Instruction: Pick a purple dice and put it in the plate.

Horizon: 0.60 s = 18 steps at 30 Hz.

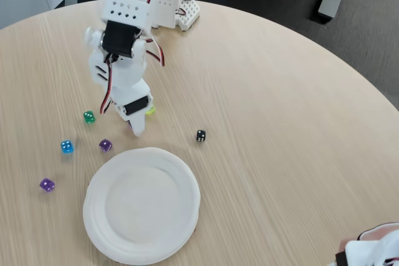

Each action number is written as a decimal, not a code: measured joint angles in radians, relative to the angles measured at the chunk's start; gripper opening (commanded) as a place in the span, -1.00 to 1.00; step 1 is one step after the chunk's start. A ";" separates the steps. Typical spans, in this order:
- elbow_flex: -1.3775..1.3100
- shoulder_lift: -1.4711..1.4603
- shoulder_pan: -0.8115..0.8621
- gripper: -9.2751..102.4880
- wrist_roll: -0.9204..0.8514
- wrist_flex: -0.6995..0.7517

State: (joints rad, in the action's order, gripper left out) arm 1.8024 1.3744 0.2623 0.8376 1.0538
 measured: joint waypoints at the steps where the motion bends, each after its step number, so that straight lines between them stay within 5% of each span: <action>1: 0.000 0.000 0.000 -0.71 0.000 0.000; 18: -0.006 0.002 -0.003 -0.83 -0.046 -0.006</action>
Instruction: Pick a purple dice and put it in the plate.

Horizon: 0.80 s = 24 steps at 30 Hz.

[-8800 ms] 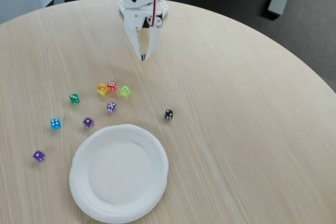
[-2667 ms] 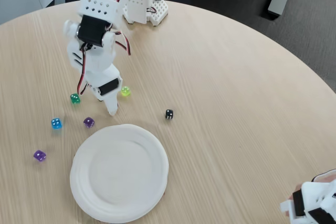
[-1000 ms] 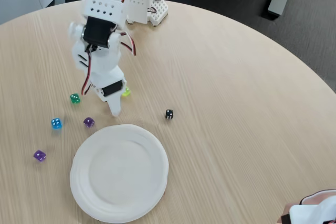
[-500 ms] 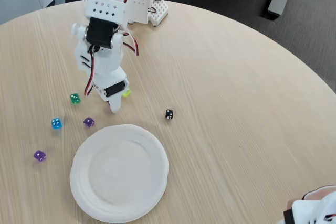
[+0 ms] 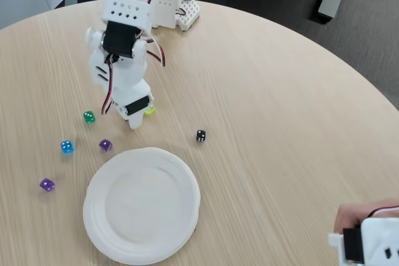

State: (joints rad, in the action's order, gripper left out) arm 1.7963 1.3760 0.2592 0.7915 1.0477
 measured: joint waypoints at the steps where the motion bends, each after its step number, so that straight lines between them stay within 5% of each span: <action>1: -0.002 0.005 0.000 -0.83 -0.006 0.000; 15: -0.325 0.055 -0.009 -0.83 -0.092 -0.021; 24: -0.319 0.035 0.006 -0.83 -0.275 -0.403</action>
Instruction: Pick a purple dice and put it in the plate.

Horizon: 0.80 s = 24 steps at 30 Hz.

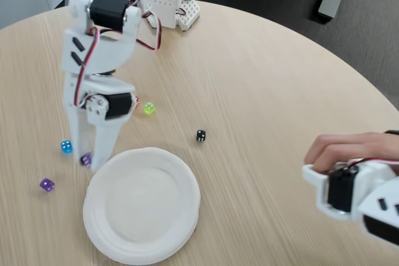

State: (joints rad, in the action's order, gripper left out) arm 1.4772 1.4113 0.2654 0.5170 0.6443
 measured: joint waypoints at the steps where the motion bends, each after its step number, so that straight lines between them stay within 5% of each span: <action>1: 0.020 -0.012 0.002 -0.83 -0.021 -0.043; 24: 0.439 -0.032 -0.012 -0.83 -0.201 -0.146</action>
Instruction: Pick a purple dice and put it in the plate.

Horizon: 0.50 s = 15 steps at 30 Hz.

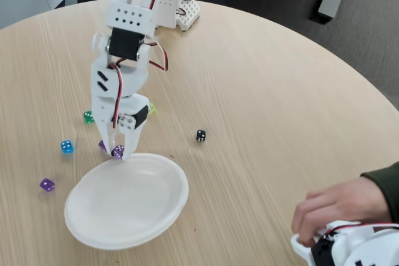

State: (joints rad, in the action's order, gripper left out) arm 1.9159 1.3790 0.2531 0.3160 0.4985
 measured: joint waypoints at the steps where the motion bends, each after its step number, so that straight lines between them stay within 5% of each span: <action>1: 0.000 0.000 0.000 -0.83 0.000 -0.003; 7: 0.000 0.000 -0.020 -0.83 0.057 -0.006; 15: 0.002 0.129 -0.126 -0.83 0.341 -0.002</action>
State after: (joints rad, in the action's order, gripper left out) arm 1.9175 1.5079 0.1273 0.6565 0.4970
